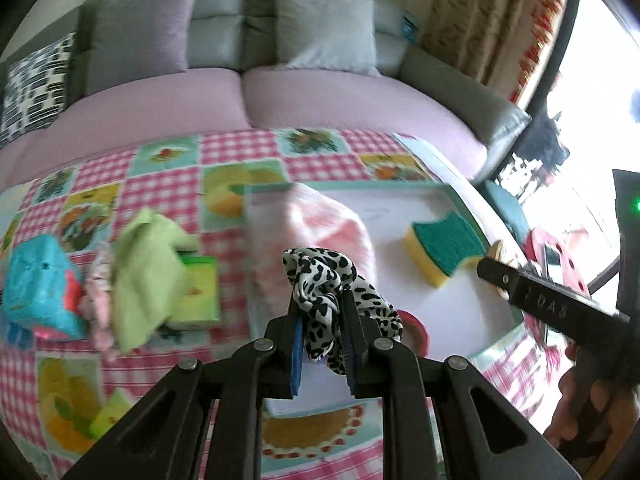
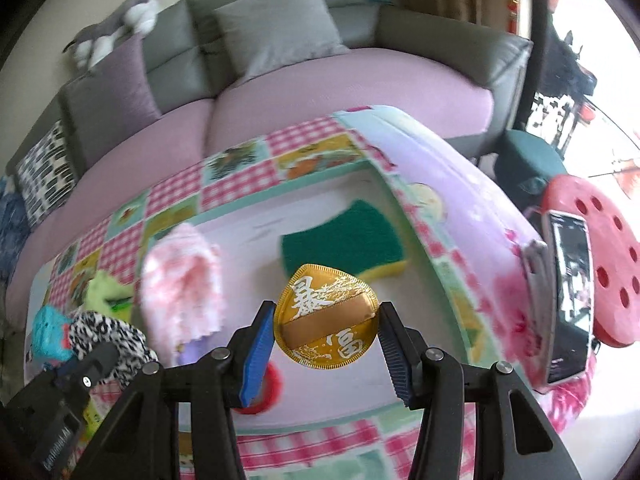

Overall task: Organize soft objects
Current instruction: 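Carry the scrunchie and snack package over the white tray and open both grippers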

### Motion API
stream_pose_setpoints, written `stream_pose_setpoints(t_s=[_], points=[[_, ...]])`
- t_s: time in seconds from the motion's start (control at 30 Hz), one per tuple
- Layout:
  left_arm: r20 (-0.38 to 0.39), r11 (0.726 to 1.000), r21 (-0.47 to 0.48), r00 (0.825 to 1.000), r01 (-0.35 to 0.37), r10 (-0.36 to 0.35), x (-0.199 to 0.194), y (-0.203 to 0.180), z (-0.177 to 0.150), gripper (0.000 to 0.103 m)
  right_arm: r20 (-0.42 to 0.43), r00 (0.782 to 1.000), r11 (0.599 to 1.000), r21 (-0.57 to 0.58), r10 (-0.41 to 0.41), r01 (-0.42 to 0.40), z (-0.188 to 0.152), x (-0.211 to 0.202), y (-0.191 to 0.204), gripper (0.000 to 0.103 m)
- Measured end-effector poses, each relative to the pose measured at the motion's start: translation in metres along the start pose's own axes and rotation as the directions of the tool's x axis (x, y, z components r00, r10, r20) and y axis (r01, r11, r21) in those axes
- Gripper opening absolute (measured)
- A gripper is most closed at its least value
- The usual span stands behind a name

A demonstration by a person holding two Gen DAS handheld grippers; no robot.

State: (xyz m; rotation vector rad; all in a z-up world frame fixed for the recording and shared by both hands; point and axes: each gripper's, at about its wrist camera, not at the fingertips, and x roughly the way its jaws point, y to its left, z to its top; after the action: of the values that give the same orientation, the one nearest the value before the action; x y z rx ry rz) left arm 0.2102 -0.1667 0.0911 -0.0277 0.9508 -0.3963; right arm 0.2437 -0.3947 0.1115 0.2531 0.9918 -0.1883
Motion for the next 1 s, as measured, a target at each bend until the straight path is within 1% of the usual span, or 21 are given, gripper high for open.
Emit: stream_pose_setpoints(t_s=[0.07,0.17,0.33,0.5,0.63,0.83,0.93,0.97,1.0], points=[[-0.038,1.0,0.025,0.999,0.016,-0.015,0.01,-0.011,-0.004,0.017,-0.004,1.0,1.0,0.019,-0.015,0.015,0.0,0.001,-0.009,0.054],[-0.102,0.999,0.029,0.994,0.028,-0.025,0.024,-0.016,-0.011,0.018,-0.028,0.999,0.999,0.034,-0.024,0.025,-0.001,0.01,-0.017,0.054],[-0.196,0.999,0.03,0.98,0.023,-0.017,0.047,-0.019,-0.023,0.018,-0.116,0.993,0.999,0.023,-0.036,0.038,-0.01,0.033,-0.02,0.054],[-0.212,1.0,0.002,0.977,0.008,-0.007,0.059,-0.011,-0.026,0.021,-0.158,0.986,0.999,0.017,-0.043,0.046,-0.015,0.046,-0.022,0.054],[-0.194,1.0,-0.02,0.981,0.007,-0.011,0.067,-0.005,-0.021,0.022,-0.158,0.986,0.999,0.017,-0.045,0.048,-0.015,0.047,-0.021,0.054],[-0.183,1.0,-0.02,0.983,0.002,-0.006,0.067,-0.006,-0.018,0.022,-0.151,0.987,0.999,0.014,-0.047,0.05,-0.014,0.046,-0.019,0.055],[-0.192,1.0,-0.01,0.981,-0.006,0.004,0.064,-0.009,-0.016,0.032,-0.15,0.987,0.999,0.014,-0.047,0.05,-0.014,0.045,-0.019,0.058],[-0.196,1.0,-0.007,0.981,-0.008,0.006,0.06,-0.01,-0.015,0.04,-0.15,0.988,0.999,0.015,-0.046,0.049,-0.014,0.044,-0.02,0.061],[-0.195,1.0,-0.006,0.981,-0.008,0.007,0.058,-0.01,-0.014,0.047,-0.149,0.988,0.999,0.016,-0.046,0.049,-0.014,0.043,-0.02,0.068]])
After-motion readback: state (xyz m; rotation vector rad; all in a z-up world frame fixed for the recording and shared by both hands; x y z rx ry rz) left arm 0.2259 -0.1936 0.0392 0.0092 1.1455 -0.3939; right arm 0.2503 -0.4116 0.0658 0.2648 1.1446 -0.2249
